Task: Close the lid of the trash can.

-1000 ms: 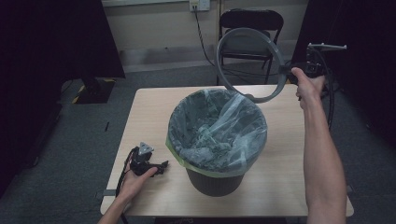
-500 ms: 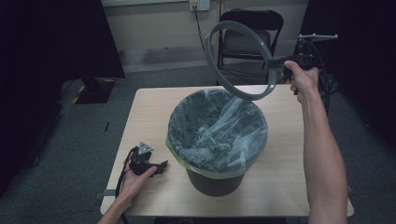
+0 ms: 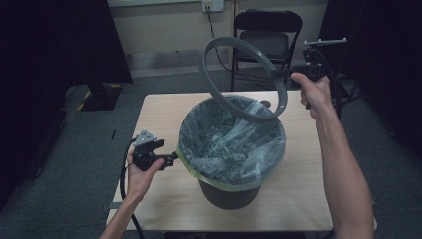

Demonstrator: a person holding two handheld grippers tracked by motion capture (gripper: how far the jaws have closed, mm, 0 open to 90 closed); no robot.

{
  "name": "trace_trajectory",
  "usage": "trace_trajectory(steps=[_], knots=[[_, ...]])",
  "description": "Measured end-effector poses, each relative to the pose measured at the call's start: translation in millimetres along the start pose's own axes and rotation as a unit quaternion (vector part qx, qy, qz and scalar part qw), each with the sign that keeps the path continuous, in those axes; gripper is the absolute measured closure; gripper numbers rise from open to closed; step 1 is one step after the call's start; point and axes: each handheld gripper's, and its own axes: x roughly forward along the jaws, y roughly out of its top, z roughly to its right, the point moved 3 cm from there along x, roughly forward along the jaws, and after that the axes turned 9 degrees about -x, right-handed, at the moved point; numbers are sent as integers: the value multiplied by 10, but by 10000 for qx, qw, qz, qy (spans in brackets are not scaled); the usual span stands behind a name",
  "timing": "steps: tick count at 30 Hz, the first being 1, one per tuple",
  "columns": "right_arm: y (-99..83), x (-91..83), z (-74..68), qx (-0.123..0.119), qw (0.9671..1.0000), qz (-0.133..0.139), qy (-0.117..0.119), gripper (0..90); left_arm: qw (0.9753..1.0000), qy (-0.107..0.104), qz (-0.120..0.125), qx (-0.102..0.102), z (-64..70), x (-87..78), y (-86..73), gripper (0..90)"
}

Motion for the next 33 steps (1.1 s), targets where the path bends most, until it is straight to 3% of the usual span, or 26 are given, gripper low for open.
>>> trace_trajectory(steps=[1, 5, 10, 14, 16, 18, 24, 29, 33], knots=[[-7, -19, -58, -139, 9999, -13, -83, 801, 10000, -32, 50, 47, 39, -25, 66, 179], [-80, -53, -249, -312, 9995, -59, -2, 801, 9984, -348, 441, 56, 144, -152, 302, 184], [-159, -73, -405, -452, 9989, -82, 11, 801, 9950, -462, 878, 70, 212, -351, 565, 208], [-241, -79, -553, -616, 9980, -40, 97, 801, 9928, -519, 1075, 74, 278, -443, 714, 195], [-284, -86, -625, -711, 9973, -20, 179, 801, 9916, -557, 1167, 62, 297, -472, 745, 196], [-326, -88, -679, -823, 9965, -70, 96, 801, 9909, -607, 1198, 25, 295, -487, 754, 196], [-436, -146, -770, -894, 9960, -17, 84, 802, 9902, -551, 1282, -115, 267, -470, 746, 204], [-499, -170, -858, -1003, 9949, -66, 75, 801, 9878, -667, 1399, -182, 277, -483, 789, 203], [-524, -160, -865, -1041, 9945, -105, 21, 799, 9856, -632, 1546, -244, 280, -527, 848, 203]])
